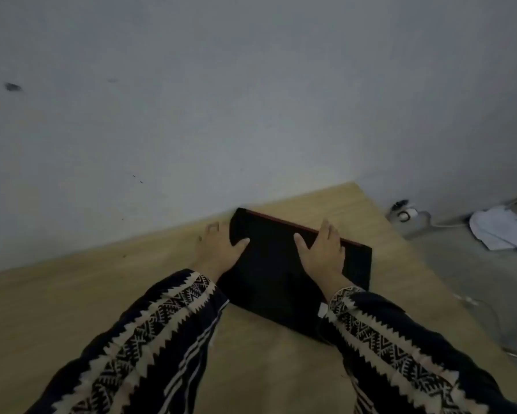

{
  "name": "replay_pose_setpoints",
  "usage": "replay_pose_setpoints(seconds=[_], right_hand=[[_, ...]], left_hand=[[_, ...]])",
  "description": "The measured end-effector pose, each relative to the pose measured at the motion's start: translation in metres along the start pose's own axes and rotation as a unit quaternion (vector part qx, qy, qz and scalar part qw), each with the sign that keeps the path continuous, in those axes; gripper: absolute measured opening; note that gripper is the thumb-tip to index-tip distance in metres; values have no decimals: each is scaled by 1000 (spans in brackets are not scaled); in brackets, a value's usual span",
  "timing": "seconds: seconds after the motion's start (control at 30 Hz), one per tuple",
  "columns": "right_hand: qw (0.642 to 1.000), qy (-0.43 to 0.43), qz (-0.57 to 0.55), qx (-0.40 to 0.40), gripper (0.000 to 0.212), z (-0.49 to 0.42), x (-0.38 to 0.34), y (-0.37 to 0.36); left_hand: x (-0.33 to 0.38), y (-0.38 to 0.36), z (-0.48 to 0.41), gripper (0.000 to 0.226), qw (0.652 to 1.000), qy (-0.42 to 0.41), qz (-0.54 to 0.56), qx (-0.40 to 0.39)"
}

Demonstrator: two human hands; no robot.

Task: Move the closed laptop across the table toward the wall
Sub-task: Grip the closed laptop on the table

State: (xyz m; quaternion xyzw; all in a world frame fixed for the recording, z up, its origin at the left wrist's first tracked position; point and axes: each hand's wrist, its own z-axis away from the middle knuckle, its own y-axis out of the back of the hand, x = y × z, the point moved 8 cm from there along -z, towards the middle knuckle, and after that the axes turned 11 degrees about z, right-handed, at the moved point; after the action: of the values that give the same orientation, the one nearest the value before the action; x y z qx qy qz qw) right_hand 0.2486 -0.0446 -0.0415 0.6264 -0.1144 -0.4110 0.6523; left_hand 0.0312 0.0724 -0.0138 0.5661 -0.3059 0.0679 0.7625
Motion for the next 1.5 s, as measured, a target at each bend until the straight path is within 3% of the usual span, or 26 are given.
replay_pose_setpoints(seconds=[0.13, 0.27, 0.43, 0.53, 0.67, 0.77, 0.87, 1.1, 1.23, 1.3, 1.4, 1.5], right_hand=[[986, -162, 12, -41, 92, -2, 59, -30], [962, -272, -25, -25, 92, 11, 92, -43], [960, -271, -24, 63, 81, 17, 106, -44], [953, -285, -38, 94, 83, 18, 117, -44], [947, -299, -46, 109, 81, 13, 120, -41], [941, -315, -60, 107, 77, 8, 126, -40], [946, -306, -41, 100, 76, 7, 130, -39], [953, -282, -22, 112, 74, 6, 134, -36], [955, -273, -26, 112, 74, 6, 134, -37], [957, -268, -24, 111, 74, 6, 134, -37], [958, -263, -36, 111, 75, 6, 135, -35], [960, -256, -46, 104, 76, 7, 135, -32]], left_hand=[[-36, -42, -4, 85, 990, 123, -13, -67], [-48, -60, -10, 87, 985, 160, -6, -59], [-62, -71, -16, 98, 979, 197, 5, -59], [-70, -66, -23, 105, 978, 188, 76, -46], [-77, -53, -32, 88, 969, 206, 136, -1], [-94, -56, -36, 88, 939, 272, 209, -16], [-110, -64, -31, 78, 887, 341, 311, -3], [-94, -85, -16, 50, 821, 363, 437, -60], [-95, -79, -8, 55, 826, 350, 438, -62], [-101, -77, -4, 68, 841, 347, 410, -59], [-98, -67, -1, 67, 868, 327, 372, -32], [-92, -57, 1, 88, 885, 316, 341, -19]])
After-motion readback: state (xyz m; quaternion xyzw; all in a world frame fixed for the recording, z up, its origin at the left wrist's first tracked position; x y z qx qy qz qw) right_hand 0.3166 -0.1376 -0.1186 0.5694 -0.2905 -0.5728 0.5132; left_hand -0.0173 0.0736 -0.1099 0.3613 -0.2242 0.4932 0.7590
